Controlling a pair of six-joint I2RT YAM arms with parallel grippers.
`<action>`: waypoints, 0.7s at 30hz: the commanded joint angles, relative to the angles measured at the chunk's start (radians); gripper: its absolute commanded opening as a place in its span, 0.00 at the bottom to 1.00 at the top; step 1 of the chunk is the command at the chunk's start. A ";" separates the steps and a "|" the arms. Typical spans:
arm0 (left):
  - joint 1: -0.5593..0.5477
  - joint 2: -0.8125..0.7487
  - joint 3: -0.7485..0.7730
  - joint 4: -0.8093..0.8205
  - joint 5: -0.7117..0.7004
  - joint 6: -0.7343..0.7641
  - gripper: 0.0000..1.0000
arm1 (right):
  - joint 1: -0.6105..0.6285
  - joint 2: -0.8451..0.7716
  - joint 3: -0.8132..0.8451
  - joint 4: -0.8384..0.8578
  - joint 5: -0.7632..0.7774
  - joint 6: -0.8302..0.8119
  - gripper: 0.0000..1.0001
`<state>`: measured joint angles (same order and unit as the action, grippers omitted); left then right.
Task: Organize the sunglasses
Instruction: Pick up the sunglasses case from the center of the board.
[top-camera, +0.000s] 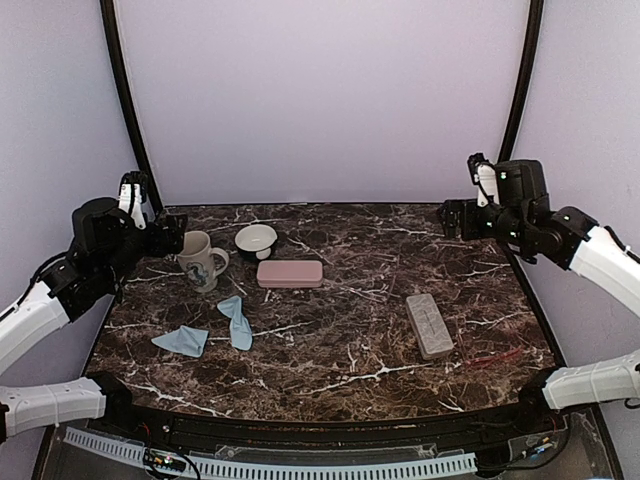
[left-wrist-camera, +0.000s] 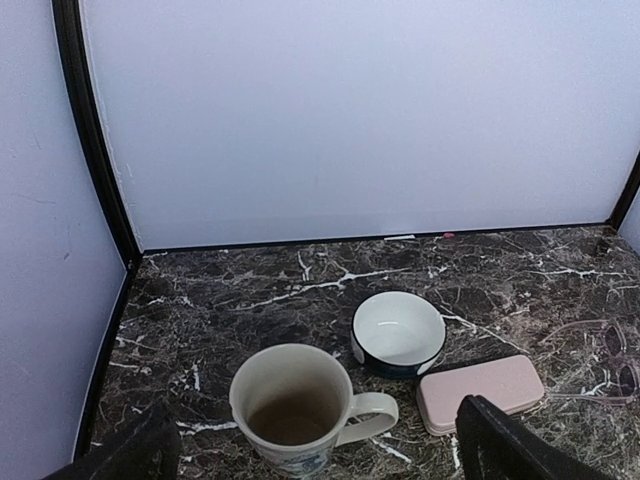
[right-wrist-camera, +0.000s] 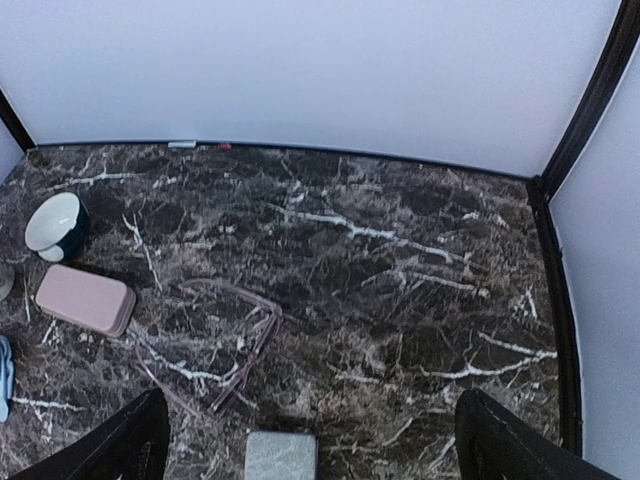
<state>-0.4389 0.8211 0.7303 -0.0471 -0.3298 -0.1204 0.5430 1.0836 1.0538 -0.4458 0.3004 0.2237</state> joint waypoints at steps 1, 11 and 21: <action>-0.002 0.015 0.009 -0.015 -0.026 -0.021 0.99 | 0.034 0.027 -0.020 -0.093 0.011 0.071 1.00; -0.019 0.100 0.035 -0.062 0.033 -0.051 0.99 | 0.137 0.088 -0.180 -0.109 -0.040 0.223 1.00; -0.049 0.109 -0.010 -0.006 0.075 -0.108 0.99 | 0.169 0.246 -0.219 -0.087 -0.074 0.250 1.00</action>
<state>-0.4751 0.9287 0.7368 -0.0826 -0.2821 -0.2035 0.7044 1.2839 0.8433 -0.5632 0.2520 0.4583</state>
